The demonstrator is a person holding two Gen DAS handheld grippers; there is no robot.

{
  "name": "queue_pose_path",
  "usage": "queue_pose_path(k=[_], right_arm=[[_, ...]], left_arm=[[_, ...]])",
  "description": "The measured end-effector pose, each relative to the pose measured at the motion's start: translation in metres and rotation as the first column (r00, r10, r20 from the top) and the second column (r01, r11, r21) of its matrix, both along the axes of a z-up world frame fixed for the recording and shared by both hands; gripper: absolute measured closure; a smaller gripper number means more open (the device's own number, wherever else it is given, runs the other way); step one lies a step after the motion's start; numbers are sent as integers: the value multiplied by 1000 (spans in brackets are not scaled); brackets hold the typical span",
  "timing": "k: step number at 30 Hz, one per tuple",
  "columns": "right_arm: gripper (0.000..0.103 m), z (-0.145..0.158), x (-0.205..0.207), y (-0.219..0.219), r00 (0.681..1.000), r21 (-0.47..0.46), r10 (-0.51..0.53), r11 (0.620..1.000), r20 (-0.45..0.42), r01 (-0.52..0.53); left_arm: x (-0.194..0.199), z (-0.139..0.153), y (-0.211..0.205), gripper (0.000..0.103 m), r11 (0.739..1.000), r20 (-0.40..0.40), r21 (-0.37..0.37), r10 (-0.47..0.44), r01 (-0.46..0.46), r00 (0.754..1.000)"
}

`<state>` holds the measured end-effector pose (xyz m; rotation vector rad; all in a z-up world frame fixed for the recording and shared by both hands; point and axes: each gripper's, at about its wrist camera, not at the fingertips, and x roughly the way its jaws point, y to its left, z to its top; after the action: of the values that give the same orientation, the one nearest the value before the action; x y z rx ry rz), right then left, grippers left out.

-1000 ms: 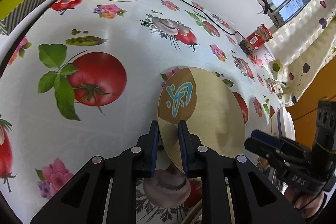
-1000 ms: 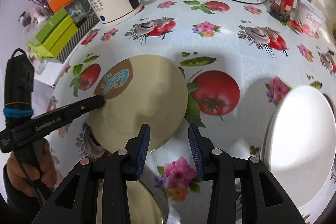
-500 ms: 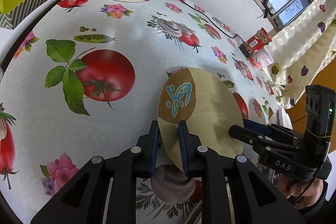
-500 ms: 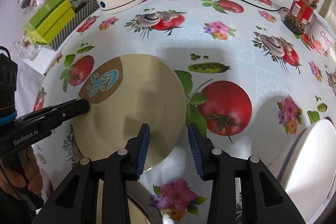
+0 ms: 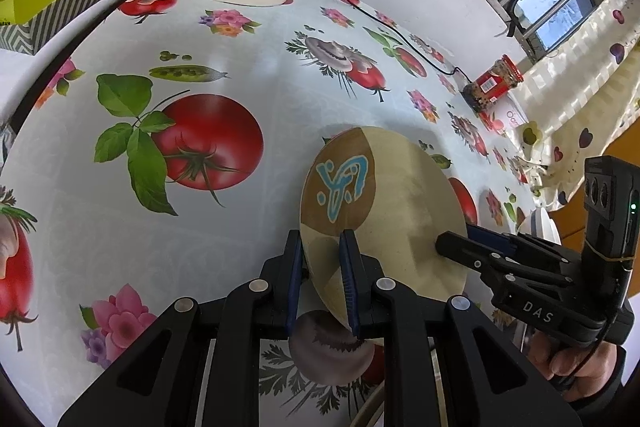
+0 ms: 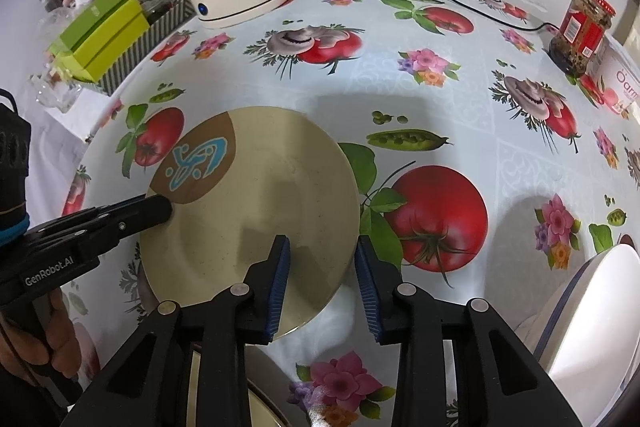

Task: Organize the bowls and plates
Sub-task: 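Keep carrying the upright beige plate across the table with the left gripper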

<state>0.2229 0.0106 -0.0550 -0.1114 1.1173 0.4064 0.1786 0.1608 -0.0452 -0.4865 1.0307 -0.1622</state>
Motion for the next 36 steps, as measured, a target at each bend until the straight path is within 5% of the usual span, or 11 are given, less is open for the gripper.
queue_pose_path(k=[17, 36], right_arm=[[73, 33, -8, -5, 999, 39, -4, 999, 52, 2], [72, 56, -70, -19, 997, 77, 15, 997, 77, -21]], left_arm=[[-8, 35, -4, 84, 999, 46, 34, 16, -17, 999], [-67, 57, -21, 83, 998, 58, 52, 32, -35, 998]])
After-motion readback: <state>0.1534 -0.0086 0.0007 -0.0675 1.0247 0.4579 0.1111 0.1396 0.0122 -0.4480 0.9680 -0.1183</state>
